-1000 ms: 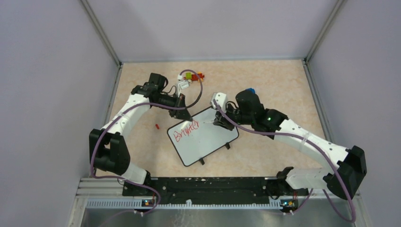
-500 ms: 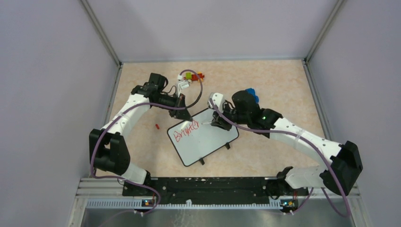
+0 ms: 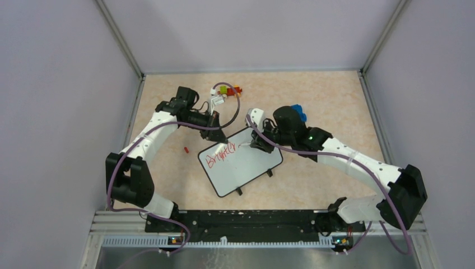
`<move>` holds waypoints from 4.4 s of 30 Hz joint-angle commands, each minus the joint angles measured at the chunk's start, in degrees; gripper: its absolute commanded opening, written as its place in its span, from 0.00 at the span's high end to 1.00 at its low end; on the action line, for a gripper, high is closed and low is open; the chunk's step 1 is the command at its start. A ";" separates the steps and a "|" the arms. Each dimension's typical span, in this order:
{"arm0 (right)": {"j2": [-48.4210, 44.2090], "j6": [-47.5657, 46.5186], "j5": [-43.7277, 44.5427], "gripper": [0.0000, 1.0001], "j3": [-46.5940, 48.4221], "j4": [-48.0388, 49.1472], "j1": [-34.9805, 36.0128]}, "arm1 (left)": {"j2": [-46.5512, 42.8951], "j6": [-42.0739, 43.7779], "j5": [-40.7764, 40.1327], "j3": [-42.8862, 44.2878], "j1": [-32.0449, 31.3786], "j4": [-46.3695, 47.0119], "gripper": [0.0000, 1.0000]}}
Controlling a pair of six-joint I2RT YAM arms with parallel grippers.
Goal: Write a sentence on the whiteboard
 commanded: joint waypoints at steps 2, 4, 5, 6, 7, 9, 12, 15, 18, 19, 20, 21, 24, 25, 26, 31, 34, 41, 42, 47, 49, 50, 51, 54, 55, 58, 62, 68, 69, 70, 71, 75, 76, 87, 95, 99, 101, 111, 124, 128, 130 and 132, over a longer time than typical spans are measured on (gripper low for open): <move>-2.14 -0.33 3.56 1.00 1.94 0.95 -3.20 | 0.05 1.35 1.77 -0.47 -0.57 -1.81 1.00; -2.33 -0.37 4.08 1.00 2.11 0.87 -3.50 | 0.13 1.25 1.83 -0.57 -0.57 -1.79 1.00; -2.34 -0.42 4.19 1.00 2.12 0.86 -3.52 | 0.08 1.18 1.86 -0.49 -0.57 -1.76 1.00; -2.40 -0.41 4.13 1.00 2.21 0.80 -3.52 | 0.08 1.18 1.87 -0.49 -0.57 -1.66 1.00; -2.41 -0.38 3.95 1.00 2.32 0.75 -3.52 | 0.12 1.18 1.80 -0.56 -0.57 -1.70 1.00; -2.43 -0.42 2.79 1.00 2.74 0.45 -3.52 | 0.11 1.14 1.79 -0.54 -0.57 -1.66 1.00; -2.71 -0.85 -0.42 1.00 3.62 -0.39 -3.53 | 0.11 1.18 1.73 -0.40 -0.57 -1.74 1.00; -2.76 -0.83 -3.01 1.00 4.57 -0.86 -3.44 | 0.21 1.18 1.78 -0.40 -0.57 -1.74 1.00; -2.38 -0.39 -3.57 1.00 5.32 -0.64 -3.44 | 0.27 1.12 1.82 -0.41 -0.55 -1.76 1.00; -2.21 -0.26 -3.61 1.00 5.50 -0.42 -3.44 | 0.30 1.20 1.81 -0.41 -0.57 -1.75 1.00; -1.87 -0.21 -3.62 1.00 5.74 -0.17 -3.44 | 0.24 1.27 1.86 -0.40 -0.57 -1.74 1.00; -1.65 -0.12 -3.57 1.00 5.87 -0.03 -3.44 | 0.21 1.21 1.83 -0.42 -0.57 -1.78 1.00; -0.67 -0.11 -2.84 1.00 6.24 0.50 -3.27 | 0.20 1.26 1.85 -0.47 -0.57 -1.74 1.00; -0.33 -0.18 -2.64 1.00 6.31 0.65 -3.26 | 0.15 1.27 1.76 -0.50 -0.57 -1.75 1.00; -0.13 -0.20 -2.46 1.00 6.36 0.71 -3.26 | 0.13 1.35 1.72 -0.50 -0.57 -1.77 1.00; 0.97 -0.53 -1.84 1.00 6.35 0.83 -3.11 | 0.14 1.34 1.67 -0.65 -0.53 -1.74 1.00; 1.33 -0.72 -1.48 1.00 5.73 0.75 -3.13 | 0.23 1.32 1.68 -0.67 -0.57 -1.81 1.00; 0.11 -0.81 -1.66 1.00 3.30 0.06 -3.08 | 0.33 1.43 1.70 -0.61 -0.57 -1.70 1.00; -0.15 -0.81 -1.82 1.00 2.90 -0.09 -3.08 | 0.44 1.42 1.70 -0.63 -0.57 -1.70 1.00; -1.29 -0.81 -2.28 1.00 0.62 -0.86 -2.91 | 0.55 1.34 1.72 -0.65 -0.57 -1.61 1.00; -1.71 -0.75 -2.46 1.00 -0.38 -1.02 -2.76 | 0.53 1.35 1.71 -0.66 -0.57 -1.58 1.00; -1.79 -0.75 -2.52 1.00 -0.74 -1.10 -2.67 | 0.49 1.29 1.77 -0.65 -0.57 -1.57 1.00; -1.92 -0.81 -2.48 1.00 -1.00 -1.18 -2.53 | 0.52 1.35 1.79 -0.66 -0.57 -1.50 1.00; -2.25 -0.86 -2.03 1.00 -1.42 -1.25 -2.38 | 0.57 1.27 1.80 -0.66 -0.57 -1.48 1.00; -2.26 -0.94 -1.66 1.00 -1.22 -1.24 -2.38 | 0.58 1.27 1.84 -0.71 -0.57 -1.48 1.00; -2.64 -1.18 -0.63 1.00 -0.31 -1.56 -2.47 | 0.42 1.16 1.78 -0.69 -0.55 -1.48 1.00; -3.04 -2.00 0.75 1.00 1.74 -2.22 -3.34 | 0.32 1.18 1.70 -0.61 -0.57 -1.56 1.00; -3.15 -2.34 0.65 1.00 4.38 -2.93 -3.70 | 0.23 1.07 1.74 -0.85 -0.57 -1.42 1.00; -3.10 -2.25 0.46 1.00 4.78 -2.93 -3.70 | 0.23 1.09 1.71 -0.76 -0.57 -1.36 1.00; -3.13 -2.16 0.43 1.00 5.16 -2.85 -3.68 | 0.26 1.10 1.76 -0.75 -0.57 -1.31 1.00; -3.06 -2.14 0.57 1.00 5.59 -2.80 -3.70 | 0.31 1.14 1.85 -0.76 -0.57 -1.35 1.00; -2.34 -2.62 1.44 1.00 6.62 -2.34 -3.70 | 0.36 1.10 1.80 -0.55 -0.57 -1.46 1.00; -2.07 -2.76 1.67 1.00 6.73 -2.12 -3.70 | 0.34 1.14 1.82 -0.48 -0.56 -1.47 1.00; -0.31 -3.26 2.34 1.00 5.39 -0.88 -3.70 | 0.16 1.36 1.69 -0.65 -0.57 -1.56 1.00; -1.91 -2.13 1.28 1.00 2.02 -1.40 -3.70 | 0.10 1.43 1.88 -0.65 -0.57 -1.56 1.00; -3.09 -1.36 0.44 1.00 -0.90 -1.43 -3.65 | -0.02 1.43 2.05 -0.92 -0.57 -1.35 1.00; -3.54 -0.97 0.21 1.00 -1.79 -1.45 -3.62 | 0.07 1.49 2.05 -1.01 -0.57 -1.27 1.00; -3.71 -0.64 0.19 1.00 -0.65 -0.97 -3.61 | 0.44 1.36 2.23 -0.78 -0.57 -1.15 1.00; -1.23 -1.20 1.81 1.00 4.52 -0.77 -3.61 | 0.36 1.60 2.07 -0.67 -0.53 -1.59 1.00; -1.24 -1.75 3.09 1.00 4.22 -1.15 -3.74 | 0.48 1.56 2.13 -0.70 -0.57 -1.62 1.00; -1.66 -2.08 3.44 1.00 3.68 -1.40 -3.77 | 0.58 1.62 2.04 -0.73 -0.57 -1.58 1.00; -2.17 -2.36 3.83 1.00 3.05 -1.60 -3.91 | 0.62 1.51 2.00 -0.65 -0.57 -1.56 1.00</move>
